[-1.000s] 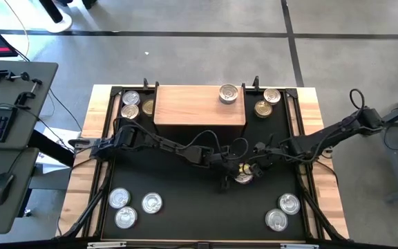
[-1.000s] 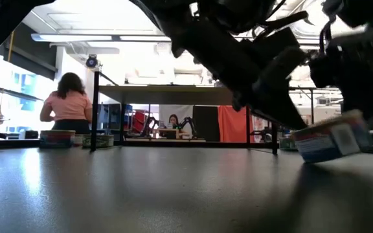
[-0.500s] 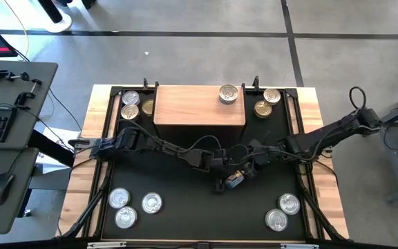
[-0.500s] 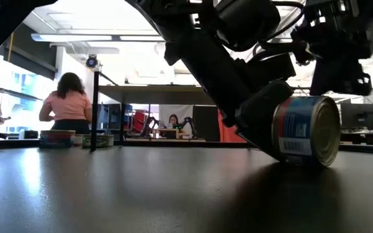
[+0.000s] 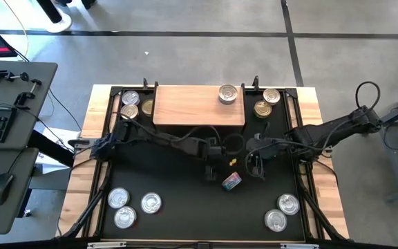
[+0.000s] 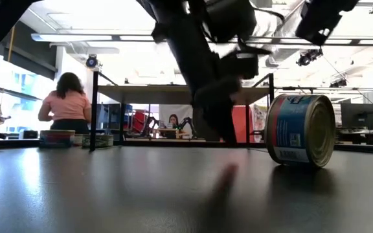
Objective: Stack canned seafood by type on shelf
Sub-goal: Stack the blue and pink tuna can on top of the blue and pink tuna can on the shelf
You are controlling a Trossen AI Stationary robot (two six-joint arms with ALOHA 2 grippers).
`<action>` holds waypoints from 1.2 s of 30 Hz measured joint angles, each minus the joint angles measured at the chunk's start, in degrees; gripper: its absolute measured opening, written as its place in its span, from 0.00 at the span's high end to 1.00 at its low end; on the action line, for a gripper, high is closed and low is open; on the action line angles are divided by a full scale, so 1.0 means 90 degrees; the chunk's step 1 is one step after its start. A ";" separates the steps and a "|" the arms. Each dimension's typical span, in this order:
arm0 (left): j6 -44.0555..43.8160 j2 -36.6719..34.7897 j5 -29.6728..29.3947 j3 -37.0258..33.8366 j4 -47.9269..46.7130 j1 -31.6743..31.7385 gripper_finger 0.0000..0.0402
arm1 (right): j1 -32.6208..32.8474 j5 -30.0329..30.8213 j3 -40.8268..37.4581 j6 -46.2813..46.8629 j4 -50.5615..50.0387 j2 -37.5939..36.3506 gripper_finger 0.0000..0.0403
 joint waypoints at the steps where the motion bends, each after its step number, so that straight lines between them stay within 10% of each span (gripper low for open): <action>1: -0.0041 -0.0111 -0.0066 0.0009 -0.0057 0.0041 1.00 | 0.0000 -0.0146 0.0035 -0.0162 0.0014 0.0043 0.99; 9: -0.0591 -0.1029 -0.0197 0.0021 -0.0081 -0.0289 1.00 | 0.0187 -0.1787 0.0327 -0.1460 -0.0191 0.1107 0.67; 17: -0.2035 -0.2752 -0.1182 -0.1094 0.0426 -0.1189 1.00 | 0.0232 -0.1034 0.0359 -0.3282 -0.0356 0.2332 0.30; 27: -0.2822 -0.4329 -0.3600 -0.1388 0.0457 -0.2480 1.00 | 0.0124 -0.0719 0.0361 -0.4344 -0.0563 0.2327 0.27; 36: -0.2662 -0.4569 -0.3935 -0.1393 0.0436 -0.2663 1.00 | 0.0093 -0.0298 0.0351 -0.4993 -0.0231 0.2397 0.27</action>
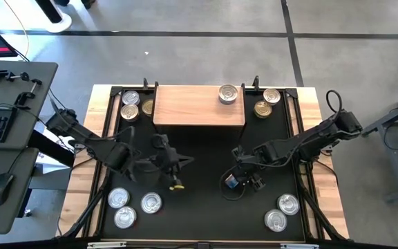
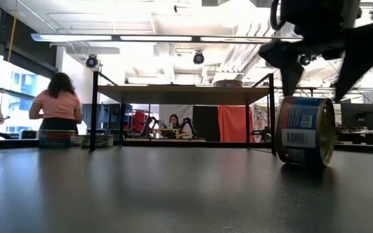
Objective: Stack canned seafood by type on shelf
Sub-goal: Stack the blue and pink tuna can on top of the blue and pink tuna can on the shelf
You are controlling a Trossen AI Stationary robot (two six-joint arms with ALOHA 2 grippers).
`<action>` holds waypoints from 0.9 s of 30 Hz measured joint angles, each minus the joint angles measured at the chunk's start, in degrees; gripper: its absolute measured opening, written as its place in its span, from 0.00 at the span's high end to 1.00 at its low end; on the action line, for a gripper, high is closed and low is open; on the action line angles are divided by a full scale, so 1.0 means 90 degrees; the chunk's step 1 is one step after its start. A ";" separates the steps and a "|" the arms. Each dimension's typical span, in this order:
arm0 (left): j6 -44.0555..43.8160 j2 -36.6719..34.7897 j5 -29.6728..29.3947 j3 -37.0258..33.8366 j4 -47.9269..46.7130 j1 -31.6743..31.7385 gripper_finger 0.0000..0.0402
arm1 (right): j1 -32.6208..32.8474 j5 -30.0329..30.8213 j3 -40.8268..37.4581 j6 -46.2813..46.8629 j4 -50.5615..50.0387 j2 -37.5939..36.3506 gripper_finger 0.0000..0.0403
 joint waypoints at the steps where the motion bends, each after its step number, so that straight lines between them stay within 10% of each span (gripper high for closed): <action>1: 0.0068 -0.0087 -0.0027 0.0000 0.0034 -0.0010 1.00 | -0.0016 0.0022 0.0002 0.0003 0.0096 -0.0001 0.27; 16: 0.0445 -0.0959 -0.0041 0.0002 -0.0350 -0.0037 1.00 | 0.0036 -0.0153 0.0002 0.0273 0.0808 0.0782 0.29; 23: 0.0576 -0.1720 -0.0040 0.0010 -0.0109 0.0059 1.00 | 0.0042 -0.0004 0.0131 0.1208 0.0665 0.0609 0.58; 27: 0.0627 -0.2224 -0.0042 0.0012 -0.0285 0.0197 1.00 | 0.0026 0.0421 0.0980 0.1450 -0.0029 0.0450 0.58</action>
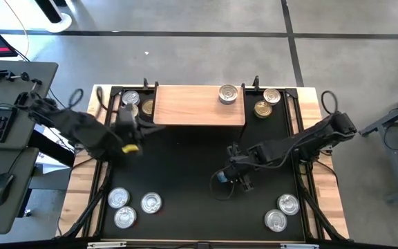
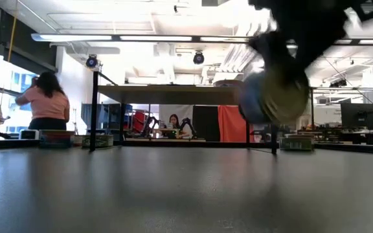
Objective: Stack canned seafood by type on shelf
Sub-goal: Stack the blue and pink tuna can on top of the blue and pink tuna can on the shelf
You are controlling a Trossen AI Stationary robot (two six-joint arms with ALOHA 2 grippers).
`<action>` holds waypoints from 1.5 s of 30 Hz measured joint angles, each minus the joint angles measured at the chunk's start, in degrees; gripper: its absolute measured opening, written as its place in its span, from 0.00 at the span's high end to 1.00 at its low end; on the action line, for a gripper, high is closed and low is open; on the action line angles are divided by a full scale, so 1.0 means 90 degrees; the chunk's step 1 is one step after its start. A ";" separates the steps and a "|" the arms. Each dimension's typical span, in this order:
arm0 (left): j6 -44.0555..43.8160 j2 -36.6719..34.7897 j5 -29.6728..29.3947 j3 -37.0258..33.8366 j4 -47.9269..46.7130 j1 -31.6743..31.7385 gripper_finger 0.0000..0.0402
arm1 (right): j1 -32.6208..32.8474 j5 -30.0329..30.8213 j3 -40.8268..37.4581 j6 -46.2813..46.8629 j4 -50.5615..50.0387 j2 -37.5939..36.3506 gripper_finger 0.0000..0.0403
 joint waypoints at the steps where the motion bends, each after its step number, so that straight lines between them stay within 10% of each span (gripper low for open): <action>1: 0.0078 -0.0101 -0.0006 0.0000 -0.0047 0.0038 1.00 | 0.0000 0.0282 0.0316 -0.0054 -0.0232 -0.0013 0.58; 8: 0.0441 -0.0421 -0.0001 0.0010 -0.0545 0.0326 1.00 | -0.0506 0.2989 0.2317 -0.1053 -0.1317 -0.0020 0.58; 16: 0.0388 -0.0295 0.0388 0.0005 -0.0891 0.0357 1.00 | -0.2277 0.4738 0.2641 -0.2163 -0.1511 -0.0010 0.58; 30: 0.0170 -0.0298 0.0488 0.0002 -0.0821 0.0307 1.00 | -0.3696 0.3875 0.2629 -0.2646 -0.1292 0.0144 0.53; 45: 0.0160 -0.0273 0.0469 0.0000 -0.0829 0.0307 1.00 | -0.3803 0.4556 0.2626 -0.3285 -0.0812 0.0930 0.53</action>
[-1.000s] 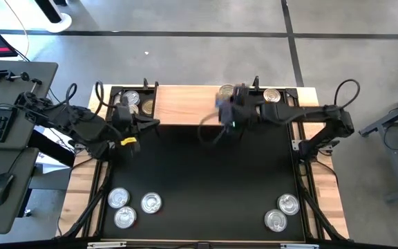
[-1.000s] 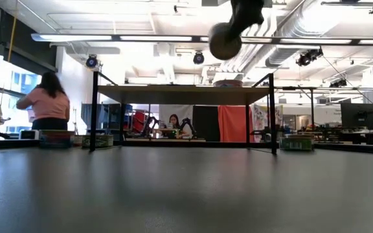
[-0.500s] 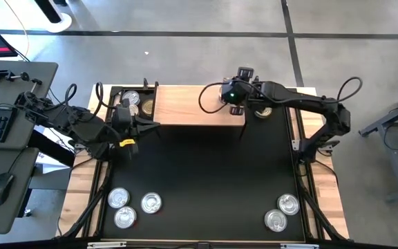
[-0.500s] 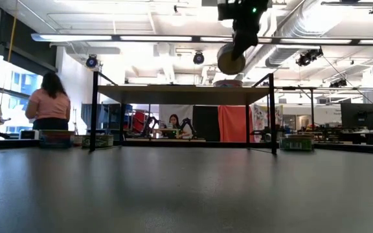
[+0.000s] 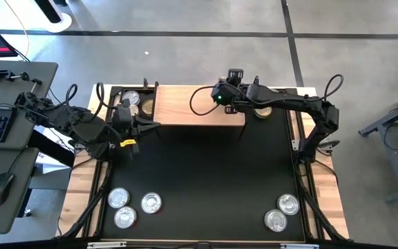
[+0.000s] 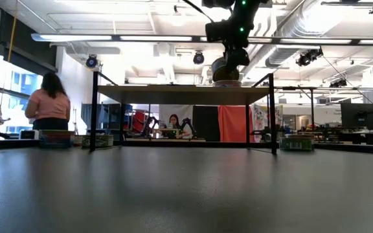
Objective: Stack canned seafood by type on shelf
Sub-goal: Stack the blue and pink tuna can on top of the blue and pink tuna can on the shelf
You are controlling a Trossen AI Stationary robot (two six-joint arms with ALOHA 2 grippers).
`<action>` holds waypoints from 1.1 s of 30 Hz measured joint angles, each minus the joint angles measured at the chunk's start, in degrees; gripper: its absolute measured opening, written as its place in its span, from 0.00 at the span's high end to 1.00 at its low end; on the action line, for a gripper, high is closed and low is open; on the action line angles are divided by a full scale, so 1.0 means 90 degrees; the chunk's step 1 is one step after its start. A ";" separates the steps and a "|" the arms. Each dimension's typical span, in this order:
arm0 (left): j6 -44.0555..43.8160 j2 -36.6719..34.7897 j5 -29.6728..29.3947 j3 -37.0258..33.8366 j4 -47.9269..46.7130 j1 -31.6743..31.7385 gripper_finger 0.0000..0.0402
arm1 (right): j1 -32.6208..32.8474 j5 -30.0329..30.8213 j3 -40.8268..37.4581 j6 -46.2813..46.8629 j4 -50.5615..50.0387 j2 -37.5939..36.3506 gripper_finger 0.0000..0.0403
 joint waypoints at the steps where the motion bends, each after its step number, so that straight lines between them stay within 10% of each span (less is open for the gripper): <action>1: 0.0000 0.0000 0.0001 0.0000 -0.0002 0.0000 1.00 | -0.0003 -0.0017 0.0000 0.0007 0.0023 0.0000 0.53; 33: 0.0005 0.0000 0.0006 -0.0002 -0.0058 0.0012 1.00 | 0.0046 -0.0139 -0.0005 -0.0066 -0.0064 -0.0002 0.39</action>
